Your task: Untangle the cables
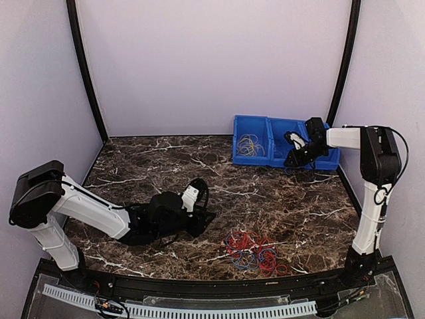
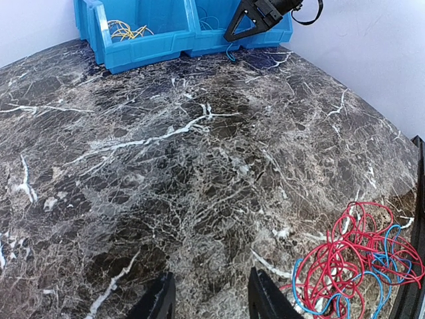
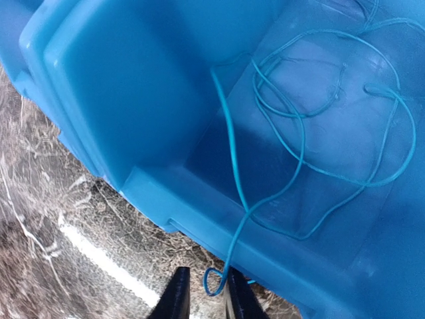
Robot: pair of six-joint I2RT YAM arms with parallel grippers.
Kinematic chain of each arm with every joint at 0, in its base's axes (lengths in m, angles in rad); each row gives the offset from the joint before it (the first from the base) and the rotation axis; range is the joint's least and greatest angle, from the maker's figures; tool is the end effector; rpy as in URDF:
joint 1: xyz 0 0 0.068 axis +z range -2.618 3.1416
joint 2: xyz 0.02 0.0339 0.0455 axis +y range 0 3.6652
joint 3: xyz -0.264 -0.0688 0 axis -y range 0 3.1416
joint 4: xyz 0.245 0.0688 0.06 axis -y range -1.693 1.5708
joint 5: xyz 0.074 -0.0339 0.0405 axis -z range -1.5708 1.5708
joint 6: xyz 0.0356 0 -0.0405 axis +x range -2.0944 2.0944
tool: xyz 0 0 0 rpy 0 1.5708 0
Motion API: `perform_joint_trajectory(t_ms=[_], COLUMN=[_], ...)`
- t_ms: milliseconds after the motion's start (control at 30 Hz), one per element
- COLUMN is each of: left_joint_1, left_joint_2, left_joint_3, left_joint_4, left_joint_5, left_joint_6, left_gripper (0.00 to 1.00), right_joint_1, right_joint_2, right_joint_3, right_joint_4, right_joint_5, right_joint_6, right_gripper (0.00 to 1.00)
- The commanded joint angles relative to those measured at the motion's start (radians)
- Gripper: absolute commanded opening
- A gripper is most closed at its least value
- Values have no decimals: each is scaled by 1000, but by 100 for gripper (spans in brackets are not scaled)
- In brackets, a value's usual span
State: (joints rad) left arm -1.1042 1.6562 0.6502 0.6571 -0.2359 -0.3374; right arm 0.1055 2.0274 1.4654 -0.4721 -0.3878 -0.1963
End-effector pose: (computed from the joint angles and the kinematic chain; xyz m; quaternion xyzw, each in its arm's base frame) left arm 0.1543 -0.2878 0.1646 0.2417 0.7796 -0.3036 0.4916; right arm 0.4266 0.0587 0.1788 -0.1927 0.9277 0.1738 0.2683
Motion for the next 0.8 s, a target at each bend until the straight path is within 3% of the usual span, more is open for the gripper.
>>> perform_joint_trajectory(t_ms=[0,133,367,700,767], left_joint_1=[-5,-5,-4,-6,-5], left_joint_2=[0,-8,-14,-49,-71], left_joint_3=[1,1,1,-11,-26], left_joint_4=[21,14,6,-18,-19], left_joint_5=[8,2,-2,-14,-22], left_joint_6=[-11,-8,-8,-20,-25], left_gripper=[40,40,40,40,40], right_joint_1=[6,7,-5,-33,-32], right_joint_2=[27,0,-45,202,185], right_joint_3=[47,57,190,486,465], right_joint_4=[-1,-12,1,-35,-33], right_joint_5=[-2,-14,16,38,32], right_joint_6=[14,13,-11,19,24], right_gripper=[10,0,0,0,14])
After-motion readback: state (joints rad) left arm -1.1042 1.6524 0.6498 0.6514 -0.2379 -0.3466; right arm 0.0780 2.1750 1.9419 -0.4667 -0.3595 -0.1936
